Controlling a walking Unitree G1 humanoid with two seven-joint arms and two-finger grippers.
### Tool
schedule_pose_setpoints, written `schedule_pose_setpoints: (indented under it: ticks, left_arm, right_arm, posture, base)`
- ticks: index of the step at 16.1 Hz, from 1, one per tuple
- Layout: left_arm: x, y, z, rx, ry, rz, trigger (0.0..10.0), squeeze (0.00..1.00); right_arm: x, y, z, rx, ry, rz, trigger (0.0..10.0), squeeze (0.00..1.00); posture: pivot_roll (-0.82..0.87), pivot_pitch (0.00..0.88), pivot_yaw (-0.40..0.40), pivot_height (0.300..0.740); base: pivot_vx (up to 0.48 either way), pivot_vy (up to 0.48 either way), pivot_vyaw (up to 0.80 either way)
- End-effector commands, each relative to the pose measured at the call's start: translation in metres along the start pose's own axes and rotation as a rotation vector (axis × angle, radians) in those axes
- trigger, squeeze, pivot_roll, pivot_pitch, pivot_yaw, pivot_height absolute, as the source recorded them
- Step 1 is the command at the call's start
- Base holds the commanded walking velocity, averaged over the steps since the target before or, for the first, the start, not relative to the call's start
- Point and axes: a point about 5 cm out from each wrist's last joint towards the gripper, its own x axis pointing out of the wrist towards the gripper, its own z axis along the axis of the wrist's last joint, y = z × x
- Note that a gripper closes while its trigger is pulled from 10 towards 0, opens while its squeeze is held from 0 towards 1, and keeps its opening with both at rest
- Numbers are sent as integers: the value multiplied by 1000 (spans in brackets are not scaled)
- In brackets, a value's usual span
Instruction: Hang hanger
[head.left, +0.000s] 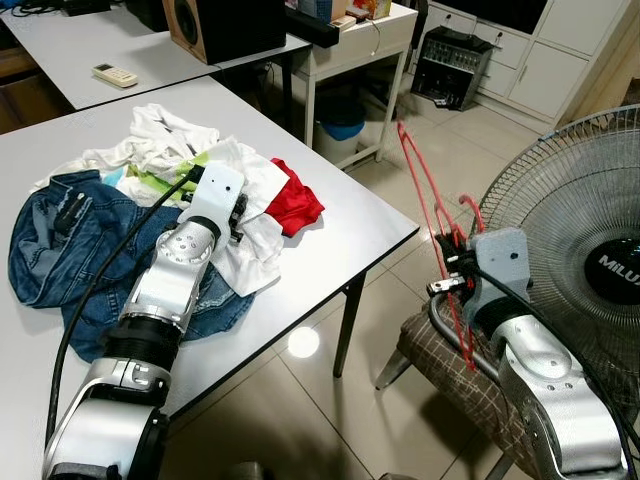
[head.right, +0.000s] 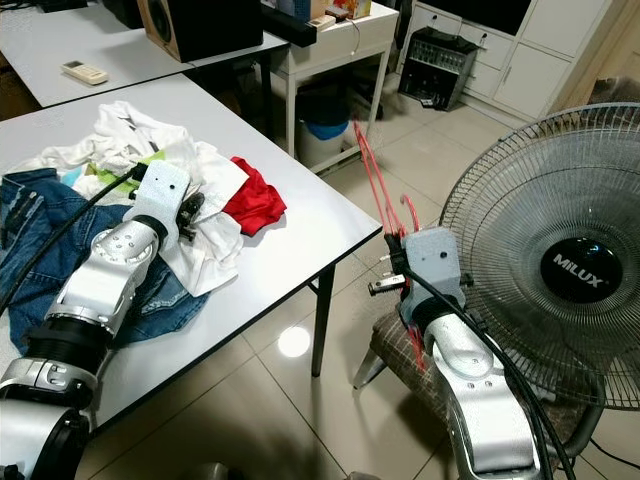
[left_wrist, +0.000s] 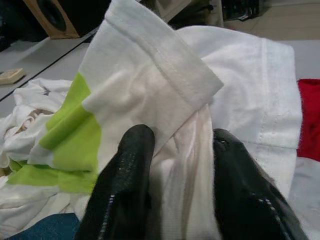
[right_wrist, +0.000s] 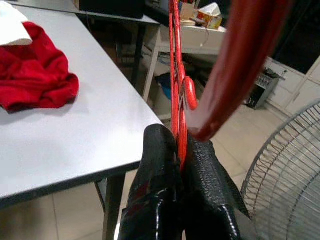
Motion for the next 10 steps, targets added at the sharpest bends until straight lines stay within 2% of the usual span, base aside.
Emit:
schedule_pose_setpoints:
  ticks: [1,5,10]
  left_arm:
    - [0,2,8,-23,-20,-3,0,0]
    - [-5,9,5,-150,-27,14,0,0]
    - [-15,16,7,-355,-83,10,0,0]
  right_arm:
    - [1,-3,-1,-8,2,-7,10000,0]
    - [0,1,-3,-2,8,-2,10000,0]
    - [-4,1,-7,-3,19,3,10000,0]
  posture:
    - [2,18,-28,740]
    - [5,27,-30,740]
    - [-6,21,-36,740]
  base:
    - [0,0,0]
    - [0,0,0]
    - [0,0,0]
